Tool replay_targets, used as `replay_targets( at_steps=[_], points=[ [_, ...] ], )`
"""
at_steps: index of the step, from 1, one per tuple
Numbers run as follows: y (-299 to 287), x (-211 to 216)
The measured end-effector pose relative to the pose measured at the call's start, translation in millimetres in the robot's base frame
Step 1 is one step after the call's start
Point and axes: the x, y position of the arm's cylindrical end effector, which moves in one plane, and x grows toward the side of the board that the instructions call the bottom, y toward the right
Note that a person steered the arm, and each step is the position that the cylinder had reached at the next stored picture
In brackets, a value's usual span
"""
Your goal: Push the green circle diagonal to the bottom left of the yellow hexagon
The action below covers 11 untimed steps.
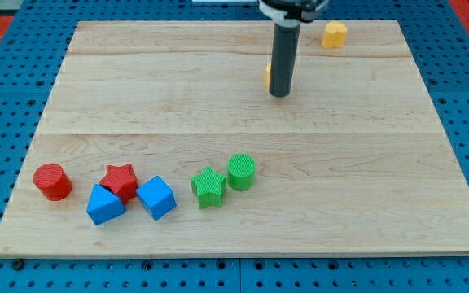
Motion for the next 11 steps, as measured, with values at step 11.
replay_targets(
  at_steps=[11],
  points=[
    [-58.2, 84.5]
  ],
)
